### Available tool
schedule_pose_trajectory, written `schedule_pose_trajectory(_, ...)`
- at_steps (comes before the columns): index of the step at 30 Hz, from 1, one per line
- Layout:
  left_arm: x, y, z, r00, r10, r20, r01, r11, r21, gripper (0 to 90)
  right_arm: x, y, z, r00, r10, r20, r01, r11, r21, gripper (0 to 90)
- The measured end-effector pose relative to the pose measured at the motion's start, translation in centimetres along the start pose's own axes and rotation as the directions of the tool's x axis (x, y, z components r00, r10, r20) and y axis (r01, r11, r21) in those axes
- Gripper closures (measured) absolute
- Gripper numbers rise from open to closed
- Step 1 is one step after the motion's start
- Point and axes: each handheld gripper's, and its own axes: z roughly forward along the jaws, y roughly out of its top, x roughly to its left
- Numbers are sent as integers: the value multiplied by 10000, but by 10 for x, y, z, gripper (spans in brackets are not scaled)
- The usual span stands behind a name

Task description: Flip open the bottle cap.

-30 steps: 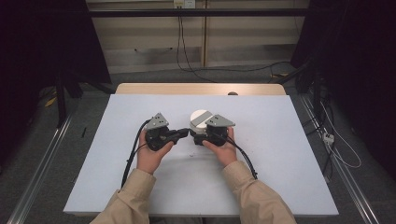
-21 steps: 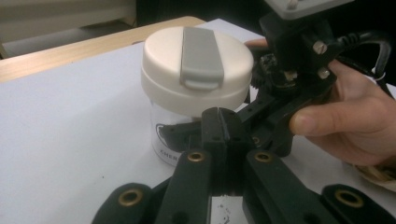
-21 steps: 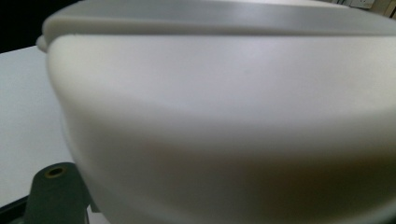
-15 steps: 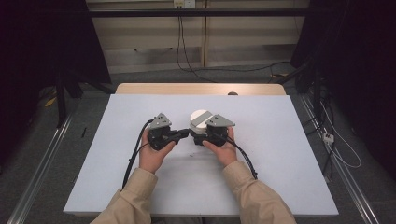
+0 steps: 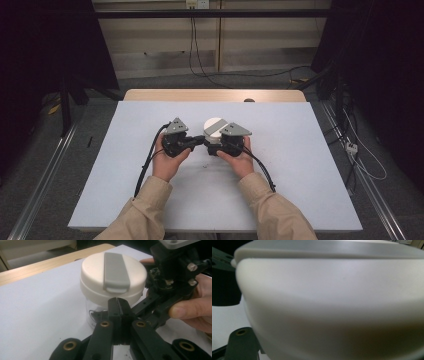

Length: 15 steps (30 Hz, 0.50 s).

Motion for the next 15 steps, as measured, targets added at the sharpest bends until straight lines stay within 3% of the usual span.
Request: schedule_pose_trajectory(15, 1, 7, 3, 10000, -61, -26, 60, 10000, -40, 900, 0, 0, 0, 10000, 16, -13, -16, 10000, -6, 188)
